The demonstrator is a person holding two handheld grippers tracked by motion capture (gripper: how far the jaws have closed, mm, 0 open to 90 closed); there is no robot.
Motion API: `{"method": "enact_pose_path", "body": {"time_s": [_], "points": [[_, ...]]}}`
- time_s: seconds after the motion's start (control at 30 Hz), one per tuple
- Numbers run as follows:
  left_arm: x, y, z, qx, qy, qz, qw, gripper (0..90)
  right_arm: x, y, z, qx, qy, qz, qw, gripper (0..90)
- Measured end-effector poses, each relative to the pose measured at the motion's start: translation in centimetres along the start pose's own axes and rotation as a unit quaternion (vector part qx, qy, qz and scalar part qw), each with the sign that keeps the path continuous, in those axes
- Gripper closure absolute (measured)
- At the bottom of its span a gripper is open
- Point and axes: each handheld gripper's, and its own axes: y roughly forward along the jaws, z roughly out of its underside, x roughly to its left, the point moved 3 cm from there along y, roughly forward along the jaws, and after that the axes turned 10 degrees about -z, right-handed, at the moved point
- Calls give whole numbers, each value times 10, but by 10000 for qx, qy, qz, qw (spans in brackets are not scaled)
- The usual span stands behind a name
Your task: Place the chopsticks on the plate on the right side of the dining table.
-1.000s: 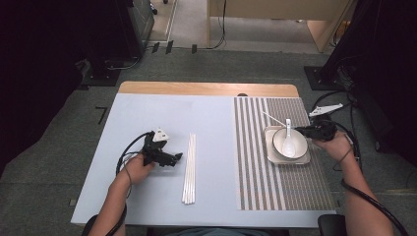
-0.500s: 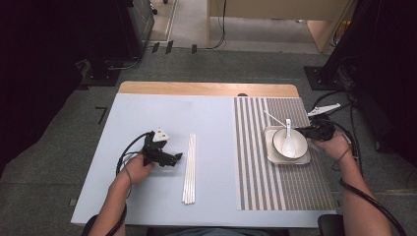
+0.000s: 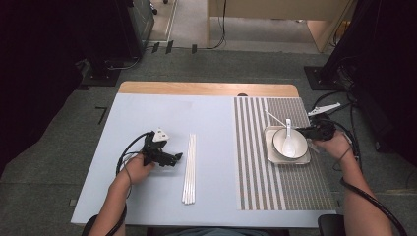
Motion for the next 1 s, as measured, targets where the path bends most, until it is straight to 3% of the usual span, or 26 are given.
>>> {"method": "enact_pose_path", "body": {"time_s": [0.07, 0.23, 0.47, 0.6, 0.77, 1.0], "points": [[0, 0, 0, 0, -1, 0, 10000, 5, -1, -1, 0, -60, 82, 43, 9999, 735], [0, 0, 0, 8, 15, -1, 10000, 5, 0, -4, -1, -102, 79, 126, 9998, 736], [0, 0, 0, 0, -1, -1, 10000, 5, 0, -14, -13, -386, 143, 371, 9985, 736], [0, 0, 0, 1, 0, -2, 10000, 5, 2, -19, -20, -455, 330, 532, 9970, 741], [0, 0, 0, -1, -3, -1, 10000, 5, 8, -27, -32, -687, 445, 710, 9941, 719], [0, 0, 0, -6, -5, -4, 10000, 5, 25, -39, -48, -1062, 670, 1029, 9867, 696]]}}
